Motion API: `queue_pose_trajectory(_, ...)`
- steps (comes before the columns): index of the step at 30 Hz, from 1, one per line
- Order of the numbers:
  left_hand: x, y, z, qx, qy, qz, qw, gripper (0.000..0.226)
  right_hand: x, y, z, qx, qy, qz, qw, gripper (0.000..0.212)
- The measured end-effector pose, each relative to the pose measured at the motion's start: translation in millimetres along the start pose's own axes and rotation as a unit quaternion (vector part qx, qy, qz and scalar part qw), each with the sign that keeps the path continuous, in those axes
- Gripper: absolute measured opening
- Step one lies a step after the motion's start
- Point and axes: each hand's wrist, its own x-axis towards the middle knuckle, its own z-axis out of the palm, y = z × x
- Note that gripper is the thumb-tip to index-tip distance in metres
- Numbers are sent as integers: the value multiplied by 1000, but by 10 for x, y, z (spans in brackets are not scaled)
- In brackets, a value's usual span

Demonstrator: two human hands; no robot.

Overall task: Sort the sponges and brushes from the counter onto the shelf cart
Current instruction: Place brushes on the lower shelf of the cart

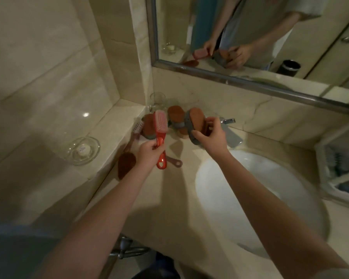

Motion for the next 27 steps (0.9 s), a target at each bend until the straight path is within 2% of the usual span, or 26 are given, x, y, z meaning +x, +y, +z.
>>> queue_pose_trajectory(6, -307, 757, 662, -52, -53, 57, 996, 27, -195, -160, -997, 33, 54, -36, 997, 47)
queue_pose_trajectory(10, -530, 1283, 1157, -92, -92, 85, 988, 17, -320, -287, -1723, 39, 112, -66, 991, 50)
queue_pose_trajectory(17, -1023, 2194, 1961, -114, -151, 161, 969, 17, -569, -396, -2945, -19, 229, -124, 965, 51)
queue_pose_trajectory(27, -1510, 3036, 2715, -162, -211, 228, 937, 15, -676, -327, -4251, -69, 333, -136, 930, 53)
